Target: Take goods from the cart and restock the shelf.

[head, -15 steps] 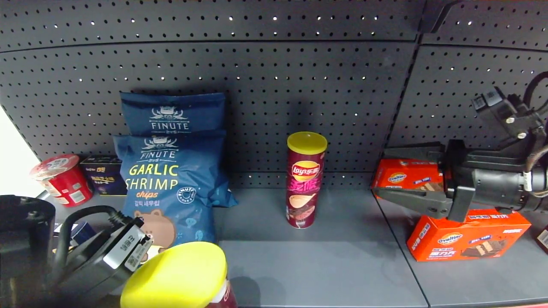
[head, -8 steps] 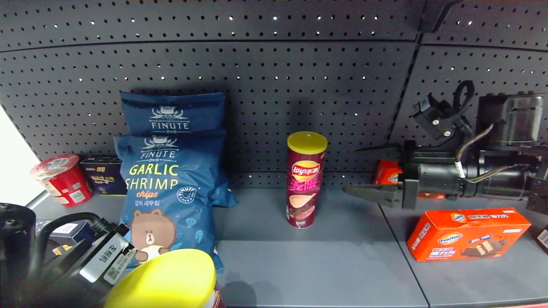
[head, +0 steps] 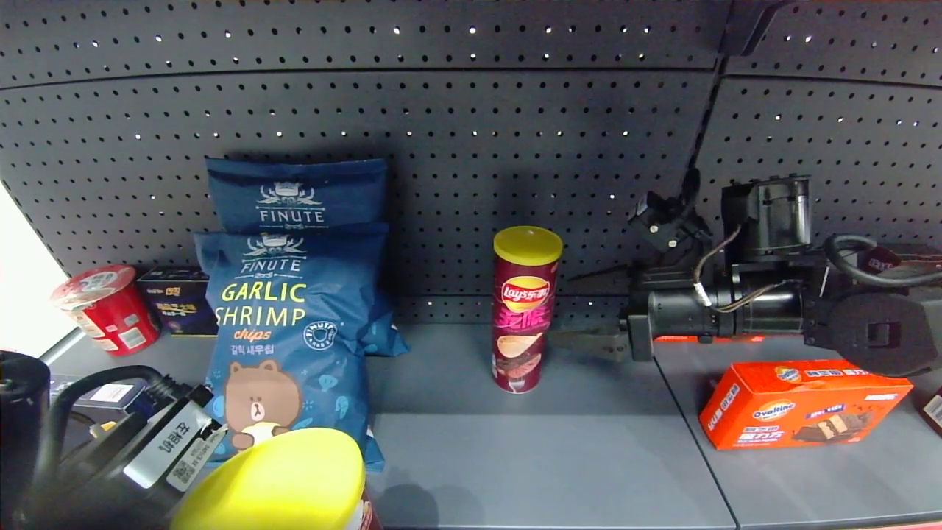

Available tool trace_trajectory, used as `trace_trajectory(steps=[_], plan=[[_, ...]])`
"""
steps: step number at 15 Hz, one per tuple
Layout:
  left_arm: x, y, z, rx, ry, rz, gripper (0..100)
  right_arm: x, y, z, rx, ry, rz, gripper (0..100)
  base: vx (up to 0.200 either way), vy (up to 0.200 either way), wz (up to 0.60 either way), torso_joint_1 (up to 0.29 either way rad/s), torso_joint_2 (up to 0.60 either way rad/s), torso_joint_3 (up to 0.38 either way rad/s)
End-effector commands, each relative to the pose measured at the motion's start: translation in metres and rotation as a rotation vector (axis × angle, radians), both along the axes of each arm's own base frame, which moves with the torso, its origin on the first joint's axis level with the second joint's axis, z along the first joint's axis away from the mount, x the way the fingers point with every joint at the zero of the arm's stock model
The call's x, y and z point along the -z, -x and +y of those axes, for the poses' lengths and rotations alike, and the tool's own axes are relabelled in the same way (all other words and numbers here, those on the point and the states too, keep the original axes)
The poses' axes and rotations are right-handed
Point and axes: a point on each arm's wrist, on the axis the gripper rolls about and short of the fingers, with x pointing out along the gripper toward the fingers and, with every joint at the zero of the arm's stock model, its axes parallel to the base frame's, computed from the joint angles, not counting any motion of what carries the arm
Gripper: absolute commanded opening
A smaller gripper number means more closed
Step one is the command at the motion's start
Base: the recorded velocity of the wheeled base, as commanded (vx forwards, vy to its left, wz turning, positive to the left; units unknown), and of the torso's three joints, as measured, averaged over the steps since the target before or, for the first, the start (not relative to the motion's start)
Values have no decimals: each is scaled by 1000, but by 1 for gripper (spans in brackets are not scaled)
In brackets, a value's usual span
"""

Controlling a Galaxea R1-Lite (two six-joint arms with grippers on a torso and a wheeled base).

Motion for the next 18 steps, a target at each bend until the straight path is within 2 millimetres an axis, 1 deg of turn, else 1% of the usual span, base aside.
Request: trace_trajectory(steps=[1,4,8,12,18], plan=[[0,0,0,-2,1,-1,0,12,-6,5,-9,18,26,100,0,0,0,0,0,0],[0,0,0,-4,-1,0,0,29,-15,9,-15,48,42,100,0,0,0,0,0,0],[0,0,1,-6,-1,1,0,38,-26,17,-51,41,60,100,0,0,0,0,0,0],[3,1,2,-8,-6,9,0,51,-46,30,-89,18,55,100,0,0,0,0,0,0],[5,3,3,-10,-7,11,0,62,-54,35,-94,23,75,100,0,0,0,0,0,0]])
